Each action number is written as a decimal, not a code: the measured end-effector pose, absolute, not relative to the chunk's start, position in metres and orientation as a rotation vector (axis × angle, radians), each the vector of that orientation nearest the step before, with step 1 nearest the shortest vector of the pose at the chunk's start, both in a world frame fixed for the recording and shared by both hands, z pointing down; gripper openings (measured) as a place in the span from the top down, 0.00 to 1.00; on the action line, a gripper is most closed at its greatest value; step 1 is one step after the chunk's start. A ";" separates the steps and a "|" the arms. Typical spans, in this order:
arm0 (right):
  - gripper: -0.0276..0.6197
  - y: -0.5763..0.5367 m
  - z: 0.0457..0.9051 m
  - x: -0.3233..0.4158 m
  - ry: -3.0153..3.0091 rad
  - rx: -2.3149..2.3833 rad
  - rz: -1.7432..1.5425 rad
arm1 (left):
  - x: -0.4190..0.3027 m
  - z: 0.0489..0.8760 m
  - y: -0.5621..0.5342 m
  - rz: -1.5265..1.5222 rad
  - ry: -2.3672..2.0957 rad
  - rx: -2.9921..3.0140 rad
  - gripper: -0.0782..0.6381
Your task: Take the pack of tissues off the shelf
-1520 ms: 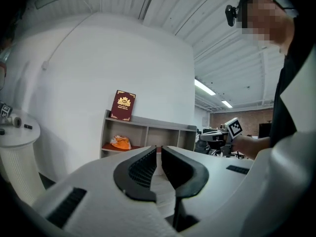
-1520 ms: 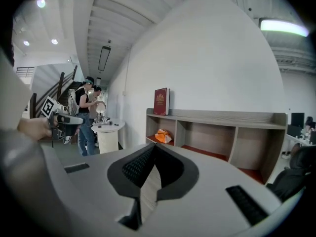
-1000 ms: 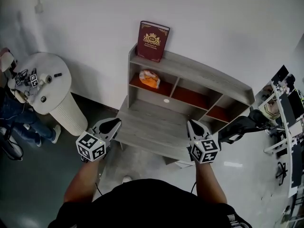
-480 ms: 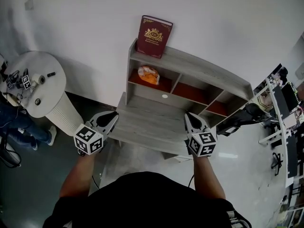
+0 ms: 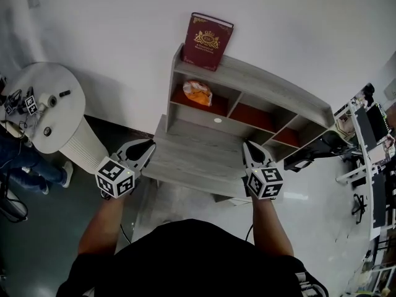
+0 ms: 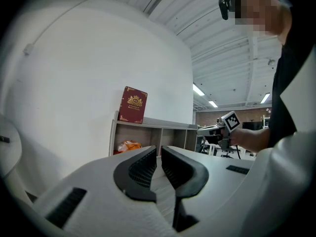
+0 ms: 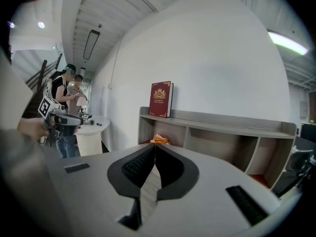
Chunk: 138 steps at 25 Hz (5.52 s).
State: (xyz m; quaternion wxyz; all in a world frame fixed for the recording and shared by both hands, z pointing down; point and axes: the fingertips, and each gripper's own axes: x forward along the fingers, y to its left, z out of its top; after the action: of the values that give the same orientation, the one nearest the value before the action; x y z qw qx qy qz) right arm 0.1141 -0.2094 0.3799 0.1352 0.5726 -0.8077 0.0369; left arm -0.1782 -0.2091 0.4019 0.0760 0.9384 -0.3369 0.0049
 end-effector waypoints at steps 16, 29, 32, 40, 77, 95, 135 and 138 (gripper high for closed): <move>0.94 -0.251 0.371 0.148 -2.456 1.580 0.067 | -0.140 0.387 -0.217 0.042 -1.151 2.794 0.83; 0.94 -0.290 0.377 0.168 -2.517 1.477 0.071 | -0.124 0.381 -0.223 0.057 -1.284 2.738 0.83; 0.94 -0.300 0.382 0.164 -2.509 1.464 0.064 | -0.128 0.384 -0.221 0.064 -1.307 2.720 0.83; 0.93 -0.345 0.409 0.145 -2.461 1.436 0.022 | -0.153 0.398 -0.207 0.110 -1.390 2.632 0.83; 0.53 -0.504 0.531 0.058 -2.229 1.323 0.099 | -0.237 0.420 -0.131 0.213 -1.744 2.379 0.83; 0.62 -0.544 0.564 0.050 -2.039 1.233 -0.039 | -0.219 0.434 -0.139 0.212 -1.676 2.367 0.83; 0.92 -0.502 0.526 0.057 -2.152 1.319 -0.073 | -0.206 0.447 -0.127 0.234 -1.562 2.406 0.83; 0.92 -0.492 0.520 0.058 -2.160 1.314 -0.082 | -0.204 0.444 -0.127 0.220 -1.548 2.427 0.83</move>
State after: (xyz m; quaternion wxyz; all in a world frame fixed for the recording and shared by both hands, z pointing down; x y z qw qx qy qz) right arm 0.0576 -0.4922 0.5199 0.3015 0.4952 -0.8142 -0.0308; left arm -0.2042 -0.1270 0.4444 0.1271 0.8338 -0.5318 0.0757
